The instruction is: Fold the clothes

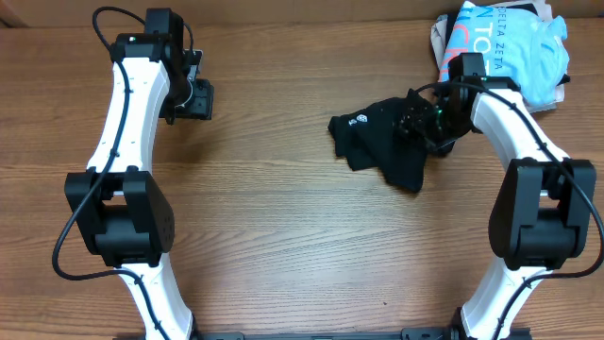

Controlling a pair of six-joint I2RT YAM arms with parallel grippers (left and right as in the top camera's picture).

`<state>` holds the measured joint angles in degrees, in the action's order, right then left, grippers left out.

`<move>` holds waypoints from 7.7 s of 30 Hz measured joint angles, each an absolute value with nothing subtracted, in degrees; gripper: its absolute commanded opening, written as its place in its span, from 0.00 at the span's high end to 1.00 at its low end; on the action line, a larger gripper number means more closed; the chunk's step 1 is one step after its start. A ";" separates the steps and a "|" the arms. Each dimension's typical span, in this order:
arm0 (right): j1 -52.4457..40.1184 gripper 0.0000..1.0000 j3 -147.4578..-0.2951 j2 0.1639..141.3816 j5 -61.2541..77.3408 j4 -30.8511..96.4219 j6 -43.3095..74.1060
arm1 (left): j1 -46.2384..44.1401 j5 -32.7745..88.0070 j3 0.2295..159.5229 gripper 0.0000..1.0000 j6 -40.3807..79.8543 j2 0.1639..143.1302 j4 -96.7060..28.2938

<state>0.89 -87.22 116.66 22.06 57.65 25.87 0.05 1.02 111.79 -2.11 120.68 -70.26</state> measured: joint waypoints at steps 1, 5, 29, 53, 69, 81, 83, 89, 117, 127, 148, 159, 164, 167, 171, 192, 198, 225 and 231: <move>0.86 0.00 -87.22 116.64 22.02 58.83 26.59 | 0.05 1.02 111.79 0.38 -2.09 120.68 -70.28; 0.51 0.00 -86.30 116.66 21.71 59.51 31.92 | 0.05 1.02 111.79 0.38 -2.11 120.68 -70.30; -16.71 0.91 -71.83 114.76 8.47 25.76 66.76 | 0.05 1.04 111.79 0.38 -2.11 120.68 -71.11; 1.04 0.96 -94.52 115.42 29.08 60.58 17.15 | 0.05 1.04 111.79 0.38 -2.11 120.68 -70.61; 1.41 0.96 -121.51 115.18 18.74 65.54 7.51 | 0.05 1.06 111.79 0.38 -2.11 120.68 -70.50; 11.42 0.96 -121.82 115.90 13.43 43.29 21.08 | 0.05 1.08 111.79 0.39 -2.09 120.68 -70.04; 13.02 0.96 -121.89 116.92 13.54 41.12 22.61 | 0.05 1.41 111.79 0.39 -2.09 120.68 -69.78; 15.97 0.96 -121.93 123.04 15.16 43.00 26.92 | 0.05 2.79 111.79 0.41 -2.09 120.68 -69.34; 21.32 0.16 -122.08 116.51 9.61 67.18 21.17 | 0.05 3.44 111.79 0.41 -2.09 120.68 -67.66; 20.43 0.08 -122.85 111.04 5.02 56.31 14.35 | 0.05 3.46 111.79 0.41 -2.09 120.68 -65.76; 17.98 0.00 -123.26 130.98 -8.21 52.34 5.32 | 0.05 3.88 111.79 0.00 -2.24 120.68 -64.51; 17.96 0.00 -138.82 127.74 -6.35 66.63 5.17 | 0.05 3.88 111.79 0.00 -2.07 120.68 -64.45; 17.72 0.00 -150.19 116.49 2.90 73.71 5.15 | 0.05 3.90 111.79 0.00 -2.07 120.68 -64.45; 16.78 0.00 -153.80 108.03 11.97 73.49 5.13 | 0.05 3.92 111.79 0.00 -2.07 120.68 -64.45; 14.02 0.00 -155.89 98.30 24.18 73.28 5.10 | 0.05 3.92 111.79 0.00 -2.07 120.68 -64.45; 5.32 0.00 -155.02 98.96 31.31 74.15 5.10 | 0.05 4.05 111.79 0.00 -2.07 120.68 -64.45; -6.00 0.00 -152.42 98.94 29.93 66.24 4.84 | 0.05 4.08 111.79 0.00 -2.07 120.68 -64.45; -25.67 0.00 -117.23 98.85 9.87 30.57 4.45 | 0.05 4.05 111.79 0.00 -2.07 120.68 -64.42; -25.69 0.00 -110.08 98.74 10.59 29.08 4.47 | 0.05 4.05 111.79 0.00 -2.07 120.68 -64.42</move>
<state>-25.69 -110.08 98.74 10.59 29.08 4.47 0.05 4.05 111.79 -2.07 120.68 -64.42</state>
